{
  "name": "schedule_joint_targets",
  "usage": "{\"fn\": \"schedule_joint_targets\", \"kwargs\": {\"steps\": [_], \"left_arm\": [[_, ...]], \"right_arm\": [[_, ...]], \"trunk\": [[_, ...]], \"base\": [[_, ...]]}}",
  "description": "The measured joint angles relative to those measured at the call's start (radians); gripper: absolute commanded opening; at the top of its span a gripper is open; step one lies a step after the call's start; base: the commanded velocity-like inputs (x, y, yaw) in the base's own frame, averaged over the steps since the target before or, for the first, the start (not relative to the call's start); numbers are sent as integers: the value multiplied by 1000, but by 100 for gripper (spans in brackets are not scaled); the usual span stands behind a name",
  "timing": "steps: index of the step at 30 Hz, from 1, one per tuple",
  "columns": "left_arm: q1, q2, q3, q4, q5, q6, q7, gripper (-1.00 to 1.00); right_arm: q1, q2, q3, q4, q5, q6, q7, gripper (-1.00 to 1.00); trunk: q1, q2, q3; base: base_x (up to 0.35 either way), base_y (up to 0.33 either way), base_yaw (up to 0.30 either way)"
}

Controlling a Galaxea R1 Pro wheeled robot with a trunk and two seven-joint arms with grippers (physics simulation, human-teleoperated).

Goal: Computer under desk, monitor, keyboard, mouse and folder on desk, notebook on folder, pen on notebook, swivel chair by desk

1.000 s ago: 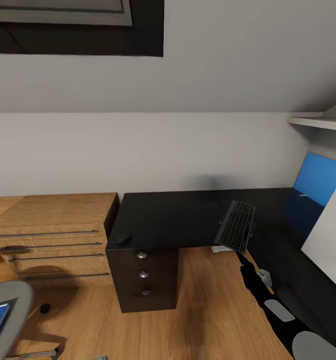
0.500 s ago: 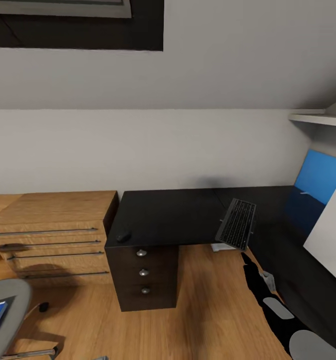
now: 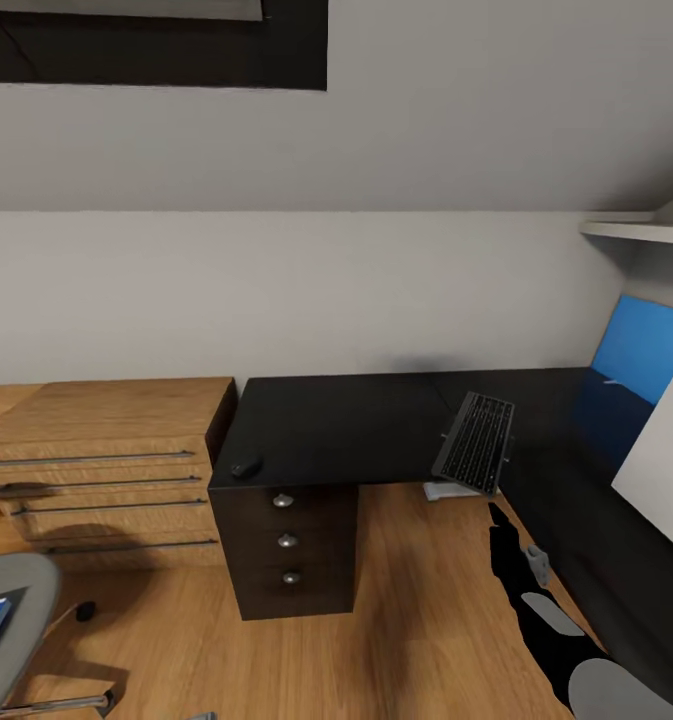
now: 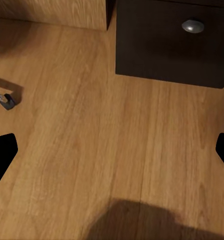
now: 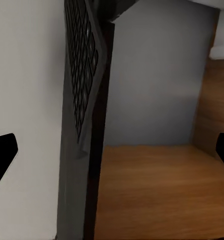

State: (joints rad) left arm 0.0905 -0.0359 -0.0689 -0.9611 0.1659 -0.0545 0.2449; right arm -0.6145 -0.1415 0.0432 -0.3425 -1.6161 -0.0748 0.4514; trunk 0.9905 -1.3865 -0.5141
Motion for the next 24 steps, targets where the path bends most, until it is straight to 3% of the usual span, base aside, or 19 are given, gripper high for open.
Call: {"fn": "schedule_joint_targets", "kwargs": {"steps": [7, 19, 24], "left_arm": [[0, 1, 0, 1, 0, 2, 0, 100], [0, 4, 1, 12, 1, 1, -2, 100], [0, 5, 2, 20, 2, -2, -4, 100]], "right_arm": [[0, 16, -10, 0, -75, 0, 1, 100], [0, 22, -10, -1, -82, -2, 18, 100], [0, 22, -9, -1, -82, -3, 21, 100]], "trunk": [[0, 0, 0], [0, 0, 0], [0, 0, 0]], "base": [[0, 0, 0], [1, 0, 0], [170, 0, 0]]}}
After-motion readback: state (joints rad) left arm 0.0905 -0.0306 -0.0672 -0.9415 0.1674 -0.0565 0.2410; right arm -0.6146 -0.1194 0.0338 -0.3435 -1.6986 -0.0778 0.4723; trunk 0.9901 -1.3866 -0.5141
